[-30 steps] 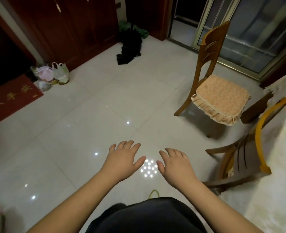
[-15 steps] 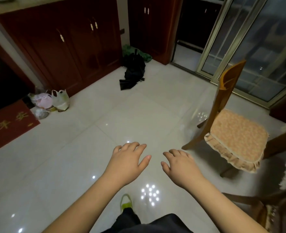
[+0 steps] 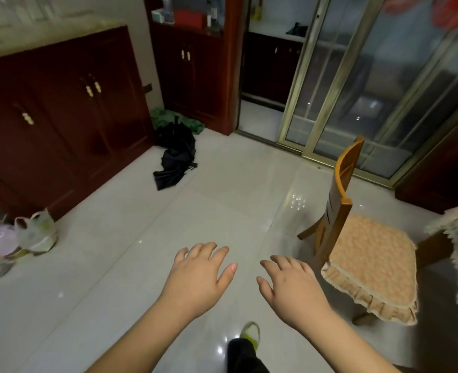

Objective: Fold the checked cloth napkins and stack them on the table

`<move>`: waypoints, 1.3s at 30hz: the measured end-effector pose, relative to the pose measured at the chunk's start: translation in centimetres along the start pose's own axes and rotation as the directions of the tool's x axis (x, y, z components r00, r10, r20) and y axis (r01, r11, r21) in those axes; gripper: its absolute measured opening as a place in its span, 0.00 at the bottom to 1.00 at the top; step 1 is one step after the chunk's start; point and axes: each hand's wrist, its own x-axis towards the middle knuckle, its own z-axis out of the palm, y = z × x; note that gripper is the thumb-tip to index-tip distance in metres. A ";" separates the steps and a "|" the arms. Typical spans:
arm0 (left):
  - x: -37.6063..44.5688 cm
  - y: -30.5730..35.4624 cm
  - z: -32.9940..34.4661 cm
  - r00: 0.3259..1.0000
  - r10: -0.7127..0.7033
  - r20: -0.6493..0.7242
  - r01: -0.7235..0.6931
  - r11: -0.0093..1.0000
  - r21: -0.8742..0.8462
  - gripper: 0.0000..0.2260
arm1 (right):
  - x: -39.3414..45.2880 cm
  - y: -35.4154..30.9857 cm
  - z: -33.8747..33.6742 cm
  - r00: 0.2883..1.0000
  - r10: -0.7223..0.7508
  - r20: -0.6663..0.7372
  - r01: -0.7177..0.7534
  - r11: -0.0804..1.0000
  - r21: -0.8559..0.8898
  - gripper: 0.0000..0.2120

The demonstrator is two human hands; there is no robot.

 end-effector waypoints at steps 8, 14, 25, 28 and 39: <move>15.9 3.3 -2.0 0.992 0.094 0.080 -0.095 0.995 0.011 0.39 | 11.8 7.8 -5.1 0.992 0.102 -0.070 -0.096 0.992 0.081 0.26; 24.8 4.6 -3.4 0.990 0.120 0.068 -0.125 0.989 0.075 0.39 | 19.0 12.3 -8.7 0.987 0.131 -0.089 -0.121 0.987 0.104 0.26; 41.2 0.8 -5.4 0.974 0.182 0.132 -0.198 0.973 0.119 0.24 | 34.0 14.1 -12.4 0.974 0.206 -0.096 -0.194 0.974 0.118 0.28; 46.4 -1.3 -7.1 0.965 0.225 0.138 -0.241 0.963 0.118 0.24 | 38.5 14.3 -13.9 0.964 0.250 -0.089 -0.239 0.963 0.123 0.26; 62.7 -4.2 -11.2 0.918 0.350 0.185 -0.373 0.922 0.109 0.26 | 50.6 17.0 -19.1 0.893 0.435 -0.118 -0.405 0.889 0.214 0.26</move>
